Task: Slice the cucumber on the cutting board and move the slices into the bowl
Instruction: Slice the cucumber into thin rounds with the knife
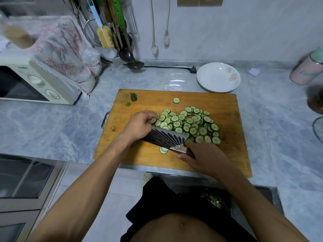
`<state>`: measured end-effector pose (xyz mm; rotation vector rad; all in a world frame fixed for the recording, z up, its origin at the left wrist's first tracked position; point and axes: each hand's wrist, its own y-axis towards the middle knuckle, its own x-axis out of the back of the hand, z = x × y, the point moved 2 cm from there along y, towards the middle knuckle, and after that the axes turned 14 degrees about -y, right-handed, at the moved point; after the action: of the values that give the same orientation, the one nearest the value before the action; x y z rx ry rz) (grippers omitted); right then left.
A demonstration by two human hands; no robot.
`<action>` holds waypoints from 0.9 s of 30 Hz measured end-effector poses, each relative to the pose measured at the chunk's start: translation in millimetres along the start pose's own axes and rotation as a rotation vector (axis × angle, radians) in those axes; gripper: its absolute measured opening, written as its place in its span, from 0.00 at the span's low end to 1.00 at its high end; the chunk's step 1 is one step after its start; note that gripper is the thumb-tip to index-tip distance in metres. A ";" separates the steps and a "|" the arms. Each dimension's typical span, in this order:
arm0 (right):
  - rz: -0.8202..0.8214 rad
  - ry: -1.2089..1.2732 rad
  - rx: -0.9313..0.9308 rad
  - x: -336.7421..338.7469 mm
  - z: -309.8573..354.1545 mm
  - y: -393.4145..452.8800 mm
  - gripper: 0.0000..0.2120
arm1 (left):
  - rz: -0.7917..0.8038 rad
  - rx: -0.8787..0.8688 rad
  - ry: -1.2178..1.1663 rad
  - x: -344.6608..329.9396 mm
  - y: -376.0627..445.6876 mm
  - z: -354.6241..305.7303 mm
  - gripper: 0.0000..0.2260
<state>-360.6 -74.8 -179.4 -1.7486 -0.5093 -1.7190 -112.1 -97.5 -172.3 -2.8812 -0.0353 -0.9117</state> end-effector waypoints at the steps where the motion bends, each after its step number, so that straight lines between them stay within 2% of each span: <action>1: -0.001 0.044 -0.022 -2.7 -1.8 0.1 0.26 | -0.116 -0.039 -0.057 3.4 -6.9 -4.4 0.20; 3: 0.014 0.161 -0.088 -6.7 -3.1 1.3 0.25 | -0.304 -0.109 -0.163 6.3 -20.6 -16.2 0.17; 7: 0.015 0.433 -0.173 -8.0 6.6 6.8 0.26 | -0.511 -0.188 -0.366 3.8 -43.5 -34.7 0.15; 11: -0.080 0.557 -0.203 -2.0 22.1 8.6 0.26 | -0.683 -0.068 -0.407 3.0 -65.0 -5.6 0.14; 15: -0.067 0.640 -0.156 3.7 33.1 12.8 0.32 | -0.730 0.103 -0.299 2.5 -84.0 47.9 0.11; 18: -0.039 0.666 -0.105 3.4 39.5 17.8 0.29 | -0.732 0.214 -0.245 -4.4 -96.2 79.4 0.08; 23: 0.012 0.612 -0.040 -1.5 50.7 21.5 0.29 | -0.694 0.226 -0.165 -20.8 -97.8 92.8 0.10; 27: 0.032 0.577 -0.016 0.0 61.7 20.5 0.27 | -0.758 0.227 -0.181 -28.0 -97.5 94.6 0.10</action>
<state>-301.1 -48.5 -179.9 -1.1749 -0.2067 -2.0879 -86.5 11.1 -254.8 -2.7136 -1.2203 -0.6506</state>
